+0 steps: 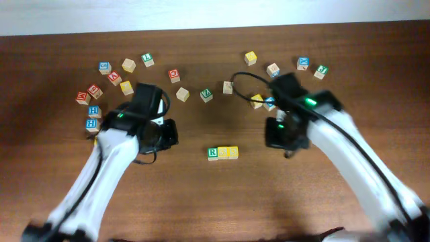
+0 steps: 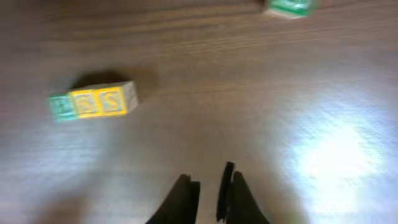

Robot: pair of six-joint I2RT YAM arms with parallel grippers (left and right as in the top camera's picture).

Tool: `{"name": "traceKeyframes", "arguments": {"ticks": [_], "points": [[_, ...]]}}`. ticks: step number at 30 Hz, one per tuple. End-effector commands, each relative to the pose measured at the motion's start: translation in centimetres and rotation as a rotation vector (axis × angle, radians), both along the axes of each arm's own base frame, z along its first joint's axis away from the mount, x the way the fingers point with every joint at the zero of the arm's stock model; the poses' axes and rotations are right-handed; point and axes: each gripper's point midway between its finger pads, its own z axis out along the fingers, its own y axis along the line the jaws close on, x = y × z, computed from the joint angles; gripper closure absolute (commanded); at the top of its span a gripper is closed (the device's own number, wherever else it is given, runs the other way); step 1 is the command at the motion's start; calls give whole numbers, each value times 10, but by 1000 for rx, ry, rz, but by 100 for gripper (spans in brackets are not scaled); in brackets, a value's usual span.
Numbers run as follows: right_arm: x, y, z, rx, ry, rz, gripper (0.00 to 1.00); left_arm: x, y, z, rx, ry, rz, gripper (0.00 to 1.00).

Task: Spell out RSS
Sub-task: 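Lift both grippers up and away from the block row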

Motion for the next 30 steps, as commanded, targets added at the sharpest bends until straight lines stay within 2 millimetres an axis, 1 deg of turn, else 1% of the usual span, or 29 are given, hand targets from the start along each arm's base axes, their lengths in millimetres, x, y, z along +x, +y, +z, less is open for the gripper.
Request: {"name": "traceKeyframes", "arguments": {"ticks": [1,2,3,4,8,10,12,15,19,22,30], "points": [[-29,-20,57,-3,-159,-4,74,-7,9,37,11,-101,2,67],[-41,-26,67,-3,-187,-7,51,-11,11,40,18,-105,5,50],[-51,-31,75,1,-210,-10,19,-13,13,42,23,-106,7,28],[-61,-35,82,7,-232,-12,2,-15,13,43,25,-107,8,1],[-99,-48,109,51,-344,-26,2,-19,14,42,29,-92,7,1],[-109,-52,116,66,-388,-28,2,-19,14,42,29,-92,7,1],[-119,-56,117,77,-418,-29,2,-18,14,42,28,-94,8,1],[-131,-62,110,79,-440,-55,2,-18,14,42,27,-96,8,1],[-137,-64,101,83,-434,-54,1,-17,14,43,26,-100,8,1],[-138,-61,100,98,-426,-47,2,-17,14,43,26,-100,8,1],[-138,-61,100,98,-426,-47,2,-17,14,43,26,-100,8,1]]}}
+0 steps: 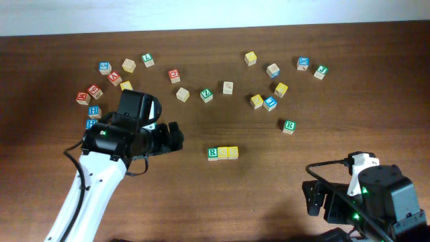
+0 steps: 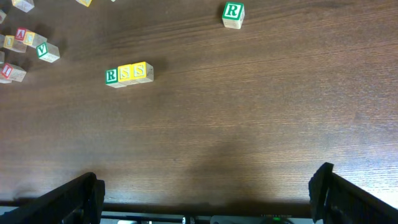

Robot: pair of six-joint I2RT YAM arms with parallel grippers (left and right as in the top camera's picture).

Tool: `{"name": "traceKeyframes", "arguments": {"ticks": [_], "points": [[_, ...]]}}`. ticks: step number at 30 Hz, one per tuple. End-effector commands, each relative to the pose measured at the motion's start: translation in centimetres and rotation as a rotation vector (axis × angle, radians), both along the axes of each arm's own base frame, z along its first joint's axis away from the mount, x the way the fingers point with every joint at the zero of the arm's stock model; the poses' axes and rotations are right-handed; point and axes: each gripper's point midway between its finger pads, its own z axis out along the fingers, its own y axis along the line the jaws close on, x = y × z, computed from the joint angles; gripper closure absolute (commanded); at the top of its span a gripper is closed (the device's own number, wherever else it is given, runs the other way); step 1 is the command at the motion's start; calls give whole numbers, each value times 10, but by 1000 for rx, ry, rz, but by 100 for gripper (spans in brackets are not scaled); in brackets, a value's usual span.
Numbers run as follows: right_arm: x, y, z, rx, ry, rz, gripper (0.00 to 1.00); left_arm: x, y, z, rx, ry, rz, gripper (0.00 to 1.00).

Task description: Spell out RSS

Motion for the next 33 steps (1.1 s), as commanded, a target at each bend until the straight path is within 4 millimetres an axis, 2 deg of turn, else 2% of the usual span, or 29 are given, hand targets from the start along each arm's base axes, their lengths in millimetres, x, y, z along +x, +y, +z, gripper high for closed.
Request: {"name": "traceKeyframes", "arguments": {"ticks": [1,11,14,16,18,21,23,26,33], "points": [[0,0,-1,7,0,-6,2,2,2,5,4,-19,0,1],[4,-3,-1,-15,-19,-8,2,2,2,5,4,-19,1,1],[18,-4,5,-35,-127,20,2,2,2,5,4,-19,1,1],[28,-9,8,-20,-214,-24,2,2,2,5,4,-19,1,1],[33,-14,10,-16,-287,-48,1,2,2,5,5,-19,1,1],[39,-13,9,-47,-406,12,2,2,2,5,4,-18,1,1],[43,-13,2,-68,-500,39,2,2,2,5,4,-18,1,1],[52,-23,-11,-66,-595,-24,2,2,2,5,4,-18,1,1],[73,-22,-25,-53,-773,-34,2,2,2,5,4,-18,1,1]]}}
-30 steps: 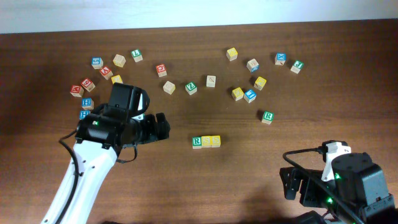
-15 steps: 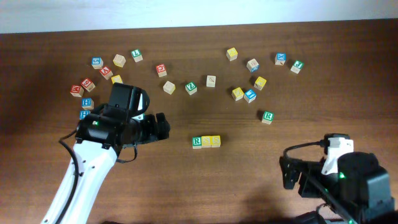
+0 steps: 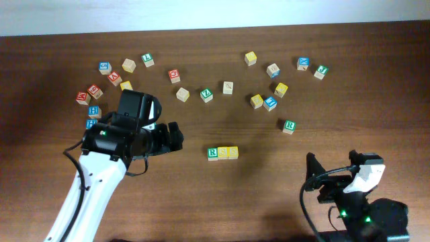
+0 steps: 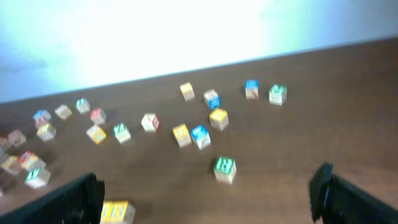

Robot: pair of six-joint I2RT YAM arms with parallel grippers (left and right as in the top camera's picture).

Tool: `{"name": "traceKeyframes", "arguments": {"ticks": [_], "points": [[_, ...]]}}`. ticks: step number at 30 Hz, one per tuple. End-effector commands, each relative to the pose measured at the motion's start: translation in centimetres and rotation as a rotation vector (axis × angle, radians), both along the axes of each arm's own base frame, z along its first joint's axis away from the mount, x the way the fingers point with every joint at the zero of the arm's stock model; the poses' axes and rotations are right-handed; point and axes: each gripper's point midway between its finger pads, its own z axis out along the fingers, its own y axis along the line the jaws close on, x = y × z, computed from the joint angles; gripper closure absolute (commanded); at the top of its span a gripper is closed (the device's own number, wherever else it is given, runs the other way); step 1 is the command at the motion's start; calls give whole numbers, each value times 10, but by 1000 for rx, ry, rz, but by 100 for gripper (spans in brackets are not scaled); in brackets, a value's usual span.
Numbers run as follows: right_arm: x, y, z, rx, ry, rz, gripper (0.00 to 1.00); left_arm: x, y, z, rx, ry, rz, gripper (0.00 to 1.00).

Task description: Spell out RSS

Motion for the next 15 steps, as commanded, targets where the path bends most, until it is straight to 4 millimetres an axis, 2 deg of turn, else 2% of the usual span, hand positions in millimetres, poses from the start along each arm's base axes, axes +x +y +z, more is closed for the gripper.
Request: {"name": "traceKeyframes", "arguments": {"ticks": [1,7,15], "points": [[6,3,-14,-11,-61,20,2,3,1,5,0,-20,-1,1],[20,2,-26,-11,-176,16,2,3,1,5,0,-20,0,1],[33,2,-36,-35,-240,17,2,3,1,5,0,-20,-1,1]]}}
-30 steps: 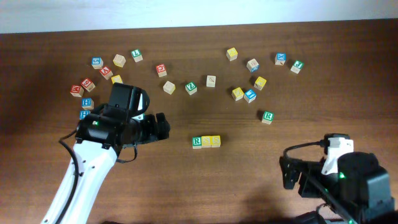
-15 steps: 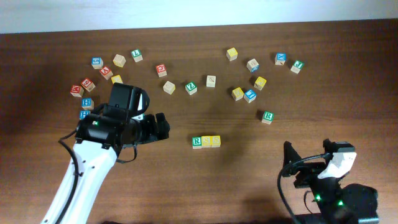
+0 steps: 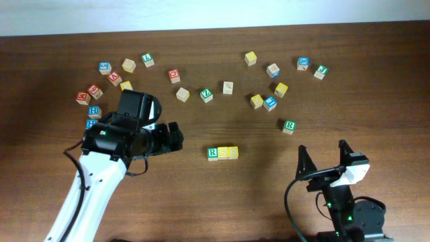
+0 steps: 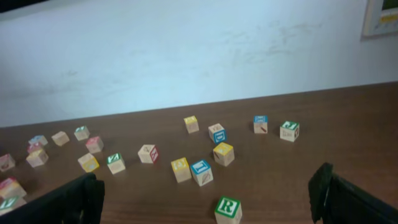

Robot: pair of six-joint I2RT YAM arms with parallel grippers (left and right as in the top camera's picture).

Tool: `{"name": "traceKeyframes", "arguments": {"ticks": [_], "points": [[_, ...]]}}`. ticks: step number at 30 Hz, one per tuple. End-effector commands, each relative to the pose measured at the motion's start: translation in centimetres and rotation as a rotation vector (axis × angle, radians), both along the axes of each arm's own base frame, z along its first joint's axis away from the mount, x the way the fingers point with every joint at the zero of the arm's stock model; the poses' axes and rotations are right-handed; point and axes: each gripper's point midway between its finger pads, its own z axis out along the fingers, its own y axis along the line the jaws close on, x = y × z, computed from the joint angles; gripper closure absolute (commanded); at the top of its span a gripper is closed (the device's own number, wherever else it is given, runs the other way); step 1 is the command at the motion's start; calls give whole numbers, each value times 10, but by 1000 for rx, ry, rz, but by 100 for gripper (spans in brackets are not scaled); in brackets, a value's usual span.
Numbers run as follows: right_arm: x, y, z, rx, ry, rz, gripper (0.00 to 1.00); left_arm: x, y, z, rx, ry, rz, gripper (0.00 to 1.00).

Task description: Spell out RSS

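Observation:
A row of three blocks (image 3: 222,153) lies mid-table: a green R, then two yellow S blocks touching it on the right. My right gripper (image 3: 322,160) is at the front right edge, jaws spread wide and empty, its fingertips (image 4: 323,180) at the frame's sides in the right wrist view. My left gripper (image 3: 173,136) hovers left of the row; its jaws face away, so their state does not show. The row is out of the right wrist view.
A spare green R block (image 3: 289,126) (image 4: 227,208) lies right of the row. Loose letter blocks are scattered along the back: a cluster at the far left (image 3: 107,74) and several at the right (image 3: 272,101). A white wall (image 4: 186,50) lies beyond the table.
My right gripper has tilted up further at the front right edge; its camera now faces the back blocks and wall more level. The left arm and the block row have not moved.
My right gripper was nearly shut, just right of the R-S-S row, with the left gripper to the row's left. Then the right arm stood at the front right corner, jaws wide open. It has since tilted upward there. The row stayed put.

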Motion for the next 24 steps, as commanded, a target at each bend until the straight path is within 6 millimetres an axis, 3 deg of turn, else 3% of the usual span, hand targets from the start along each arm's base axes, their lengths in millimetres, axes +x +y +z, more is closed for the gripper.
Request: {"name": "traceKeyframes", "arguments": {"ticks": [1,9,15,21,24], "points": [[5,0,-7,-32,-35,1,2,2,1,5,1,-19,0,1],[14,-6,-23,-39,-84,-31,2,2,1,5,1,-19,0,1],[14,-12,-24,-109,-88,-69,2,2,1,5,1,-19,0,1],[14,-13,-53,-168,25,-64,2,2,1,5,1,-19,0,1],[14,-12,-53,-168,24,-61,2,2,1,5,1,-19,0,1]]}}
